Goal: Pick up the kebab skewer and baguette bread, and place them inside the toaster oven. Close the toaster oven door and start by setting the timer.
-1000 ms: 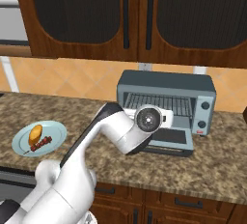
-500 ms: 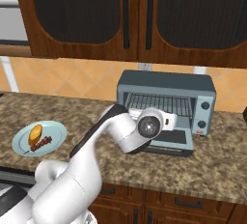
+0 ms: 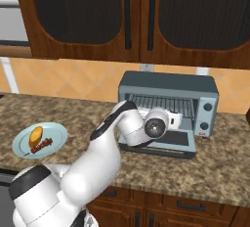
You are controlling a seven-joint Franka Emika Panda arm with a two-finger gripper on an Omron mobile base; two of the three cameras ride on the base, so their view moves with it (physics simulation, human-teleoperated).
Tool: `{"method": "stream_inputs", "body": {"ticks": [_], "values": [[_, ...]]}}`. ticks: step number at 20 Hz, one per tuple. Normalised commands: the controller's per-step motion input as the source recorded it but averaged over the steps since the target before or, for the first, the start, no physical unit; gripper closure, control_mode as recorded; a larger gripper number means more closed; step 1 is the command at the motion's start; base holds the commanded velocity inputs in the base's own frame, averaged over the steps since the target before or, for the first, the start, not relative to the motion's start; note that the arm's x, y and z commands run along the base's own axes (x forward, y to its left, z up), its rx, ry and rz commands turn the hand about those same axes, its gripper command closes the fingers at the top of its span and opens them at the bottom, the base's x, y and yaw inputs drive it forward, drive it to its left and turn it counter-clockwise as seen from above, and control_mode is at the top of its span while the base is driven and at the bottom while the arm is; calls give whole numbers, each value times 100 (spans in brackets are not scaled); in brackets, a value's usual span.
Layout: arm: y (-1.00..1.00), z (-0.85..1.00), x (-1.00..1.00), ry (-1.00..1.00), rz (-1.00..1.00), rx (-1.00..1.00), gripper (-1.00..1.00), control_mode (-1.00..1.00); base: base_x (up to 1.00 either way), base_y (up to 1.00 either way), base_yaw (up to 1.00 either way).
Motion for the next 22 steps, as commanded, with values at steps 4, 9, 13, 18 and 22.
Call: {"method": "stream_inputs", "body": {"ticks": [4, 9, 13, 18, 22], "values": [[-41, -53, 22, 0, 0, -2, -100, -100, 0, 0, 0], [-16, -7, 10, -8, 0, 0, -100, -100, 0, 0, 0], [7, 0, 35, -2, 0, 0, -100, -100, 0, 0, 0], [17, 0, 42, 1, 0, 0, -100, -100, 0, 0, 0], [6, 0, 40, 10, 0, 0, -100, -100, 0, 0, 0]]}}
